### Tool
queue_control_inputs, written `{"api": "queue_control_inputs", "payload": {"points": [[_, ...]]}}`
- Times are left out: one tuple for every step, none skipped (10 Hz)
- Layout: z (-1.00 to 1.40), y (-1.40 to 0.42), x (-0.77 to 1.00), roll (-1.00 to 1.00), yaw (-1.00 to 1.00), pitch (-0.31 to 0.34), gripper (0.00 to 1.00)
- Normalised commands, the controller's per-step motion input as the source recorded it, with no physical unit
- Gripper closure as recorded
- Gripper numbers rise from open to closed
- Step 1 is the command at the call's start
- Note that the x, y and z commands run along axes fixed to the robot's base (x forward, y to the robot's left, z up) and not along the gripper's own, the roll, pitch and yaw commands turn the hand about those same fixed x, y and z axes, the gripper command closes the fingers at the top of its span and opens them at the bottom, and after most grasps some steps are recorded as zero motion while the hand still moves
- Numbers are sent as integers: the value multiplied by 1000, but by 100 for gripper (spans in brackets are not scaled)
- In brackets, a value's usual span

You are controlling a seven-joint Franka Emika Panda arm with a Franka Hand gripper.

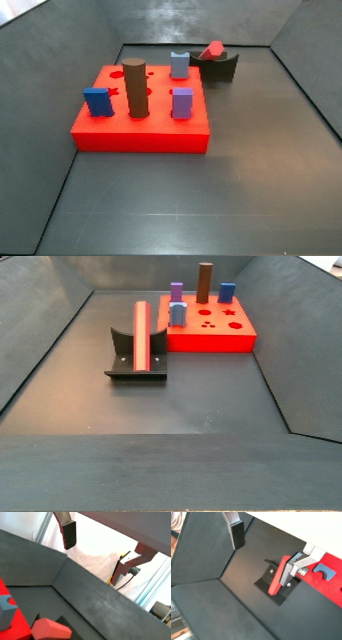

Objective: Pick up the hexagon object. Move up. Place the hexagon object on the fixture. Regrasp the hexagon object. Move to above the board. Insert the hexagon object.
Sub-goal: Regrasp the hexagon object.

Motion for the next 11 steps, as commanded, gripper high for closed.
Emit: {"api": "queue_control_inputs", "payload": {"points": [[-10, -53, 104, 468, 260, 151, 0], [2, -40, 98, 236, 257, 78, 0], [2, -40, 93, 183, 254, 48, 0], [-2, -41, 80, 143, 232, -3, 0], [-4, -49, 77, 133, 208, -20, 0], [-1000, 45, 30, 75, 265, -145, 0], [-1000, 45, 32, 75, 242, -150, 0], [-1000, 43, 45, 64, 135, -204, 0], [-1000, 43, 48, 67, 96, -218, 0], [-1000, 40, 50, 71, 36, -231, 0], [-1000, 39, 47, 78, -16, -230, 0]]}}
